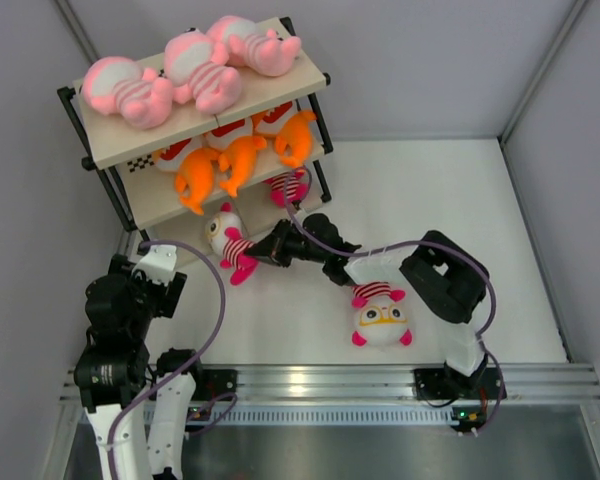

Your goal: Place and organize the stuffed toys onto the shelf

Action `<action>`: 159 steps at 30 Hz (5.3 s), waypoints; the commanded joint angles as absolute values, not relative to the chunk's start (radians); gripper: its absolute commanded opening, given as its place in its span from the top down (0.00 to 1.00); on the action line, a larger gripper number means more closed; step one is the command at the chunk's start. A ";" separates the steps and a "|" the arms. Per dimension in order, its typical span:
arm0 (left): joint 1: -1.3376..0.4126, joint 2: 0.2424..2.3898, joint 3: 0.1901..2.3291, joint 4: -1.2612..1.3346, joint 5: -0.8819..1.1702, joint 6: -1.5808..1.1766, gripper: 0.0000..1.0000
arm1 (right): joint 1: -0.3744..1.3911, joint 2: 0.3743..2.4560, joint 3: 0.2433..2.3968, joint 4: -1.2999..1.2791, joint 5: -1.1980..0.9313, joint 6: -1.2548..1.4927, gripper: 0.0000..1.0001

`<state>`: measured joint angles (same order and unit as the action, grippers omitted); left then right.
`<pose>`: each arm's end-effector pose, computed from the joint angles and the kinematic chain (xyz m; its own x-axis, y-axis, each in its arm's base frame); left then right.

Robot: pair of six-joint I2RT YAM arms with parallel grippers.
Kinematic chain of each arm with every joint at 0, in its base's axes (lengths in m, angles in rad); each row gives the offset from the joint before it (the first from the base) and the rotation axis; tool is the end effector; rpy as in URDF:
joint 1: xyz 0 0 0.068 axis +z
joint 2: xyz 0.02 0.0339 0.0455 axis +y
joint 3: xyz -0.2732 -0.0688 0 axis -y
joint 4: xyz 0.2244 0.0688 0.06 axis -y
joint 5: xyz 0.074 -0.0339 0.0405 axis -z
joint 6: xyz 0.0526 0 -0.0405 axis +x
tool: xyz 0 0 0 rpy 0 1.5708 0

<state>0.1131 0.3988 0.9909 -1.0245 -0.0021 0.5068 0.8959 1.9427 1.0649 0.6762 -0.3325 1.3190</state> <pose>0.0357 0.0042 0.3416 -0.4197 0.4408 -0.7934 0.1018 0.8915 0.4415 0.2553 0.3465 0.2089 -0.9394 0.2912 -0.1808 -0.1125 0.2363 0.9651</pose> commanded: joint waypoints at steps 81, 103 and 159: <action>0.107 0.351 0.831 -1.003 0.035 0.460 0.17 | 0.868 1.598 1.223 -0.937 0.477 1.221 0.06; 0.104 0.337 0.845 -1.019 0.084 0.440 0.17 | 0.991 1.419 1.143 -0.218 0.022 0.111 1.00; 0.103 0.586 1.146 -1.221 0.488 0.671 1.00 | 1.124 1.663 1.495 -0.152 -0.816 -0.783 0.31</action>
